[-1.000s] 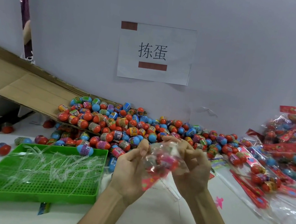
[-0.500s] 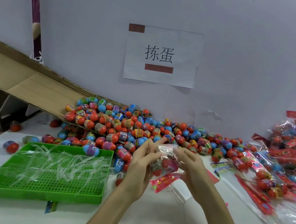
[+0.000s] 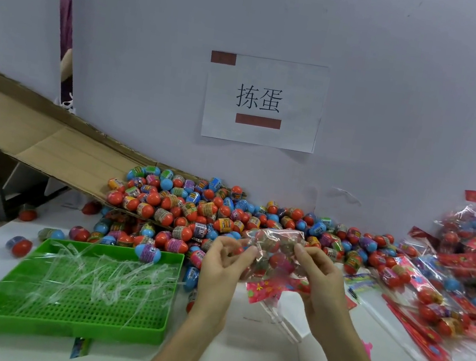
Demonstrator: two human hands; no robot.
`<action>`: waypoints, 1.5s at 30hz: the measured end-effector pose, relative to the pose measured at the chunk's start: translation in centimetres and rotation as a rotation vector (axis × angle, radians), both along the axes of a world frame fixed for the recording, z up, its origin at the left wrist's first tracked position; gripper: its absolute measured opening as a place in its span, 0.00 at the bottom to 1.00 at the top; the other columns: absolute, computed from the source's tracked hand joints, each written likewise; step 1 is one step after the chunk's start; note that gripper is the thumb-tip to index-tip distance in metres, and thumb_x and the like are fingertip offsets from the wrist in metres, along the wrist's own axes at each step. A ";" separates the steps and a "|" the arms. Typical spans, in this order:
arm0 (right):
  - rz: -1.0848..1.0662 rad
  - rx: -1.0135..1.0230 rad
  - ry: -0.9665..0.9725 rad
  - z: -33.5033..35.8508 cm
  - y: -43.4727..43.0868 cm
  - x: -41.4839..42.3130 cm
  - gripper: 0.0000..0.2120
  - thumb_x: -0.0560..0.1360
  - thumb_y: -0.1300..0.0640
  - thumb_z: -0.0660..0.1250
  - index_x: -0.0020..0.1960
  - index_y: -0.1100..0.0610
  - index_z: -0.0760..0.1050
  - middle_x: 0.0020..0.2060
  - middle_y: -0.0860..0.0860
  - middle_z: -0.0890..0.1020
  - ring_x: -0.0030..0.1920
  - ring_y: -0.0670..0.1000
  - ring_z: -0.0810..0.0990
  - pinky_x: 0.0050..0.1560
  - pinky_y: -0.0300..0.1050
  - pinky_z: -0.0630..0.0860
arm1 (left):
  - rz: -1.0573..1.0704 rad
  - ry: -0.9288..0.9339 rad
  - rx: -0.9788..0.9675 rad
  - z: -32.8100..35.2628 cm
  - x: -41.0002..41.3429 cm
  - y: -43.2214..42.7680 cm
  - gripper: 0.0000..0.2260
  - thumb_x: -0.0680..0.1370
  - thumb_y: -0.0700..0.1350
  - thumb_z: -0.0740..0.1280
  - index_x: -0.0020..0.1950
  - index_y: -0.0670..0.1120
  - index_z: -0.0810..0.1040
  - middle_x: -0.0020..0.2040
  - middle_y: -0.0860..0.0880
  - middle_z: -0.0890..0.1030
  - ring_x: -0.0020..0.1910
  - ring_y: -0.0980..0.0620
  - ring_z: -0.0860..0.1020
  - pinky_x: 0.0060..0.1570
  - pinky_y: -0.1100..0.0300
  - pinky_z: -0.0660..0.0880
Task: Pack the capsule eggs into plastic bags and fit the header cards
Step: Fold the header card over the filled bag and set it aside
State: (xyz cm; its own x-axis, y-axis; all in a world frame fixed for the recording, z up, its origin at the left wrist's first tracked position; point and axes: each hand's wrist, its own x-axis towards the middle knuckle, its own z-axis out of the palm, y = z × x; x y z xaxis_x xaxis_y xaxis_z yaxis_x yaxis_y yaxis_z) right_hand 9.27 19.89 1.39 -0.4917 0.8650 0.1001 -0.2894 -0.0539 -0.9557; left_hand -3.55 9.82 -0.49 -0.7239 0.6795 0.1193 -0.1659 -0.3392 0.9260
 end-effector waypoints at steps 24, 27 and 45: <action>0.067 -0.145 0.070 -0.1 0.4 -0.3 0.09 0.76 0.55 0.70 0.48 0.62 0.79 0.48 0.60 0.83 0.49 0.59 0.83 0.48 0.52 0.81 | -0.221 -0.206 -0.001 0.3 -0.2 -0.3 0.02 0.84 0.37 0.64 0.53 0.38 0.75 0.50 0.38 0.85 0.50 0.40 0.85 0.48 0.45 0.85; 0.087 -0.212 0.109 -0.1 0.5 -0.3 0.15 0.72 0.54 0.72 0.53 0.64 0.80 0.50 0.60 0.84 0.51 0.59 0.84 0.51 0.53 0.81 | -0.214 -0.232 0.025 0.4 -0.2 -0.2 0.02 0.83 0.36 0.65 0.51 0.38 0.75 0.48 0.38 0.86 0.47 0.41 0.86 0.43 0.48 0.85; 0.225 -0.407 0.200 -0.2 -0.1 -0.3 0.25 0.71 0.56 0.74 0.66 0.64 0.77 0.61 0.64 0.82 0.58 0.62 0.84 0.56 0.57 0.81 | -0.276 -0.345 0.054 0.5 0.1 -0.6 0.06 0.81 0.35 0.65 0.45 0.42 0.73 0.44 0.41 0.85 0.42 0.46 0.86 0.37 0.53 0.83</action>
State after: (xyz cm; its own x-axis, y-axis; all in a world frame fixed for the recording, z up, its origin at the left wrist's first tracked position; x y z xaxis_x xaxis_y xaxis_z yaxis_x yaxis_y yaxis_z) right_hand 9.01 19.79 1.15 -0.6758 0.7285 -0.1124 -0.4030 -0.4928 -0.7712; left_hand -3.49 9.17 -0.03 -0.5195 0.8526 -0.0567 -0.5530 -0.2849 0.7829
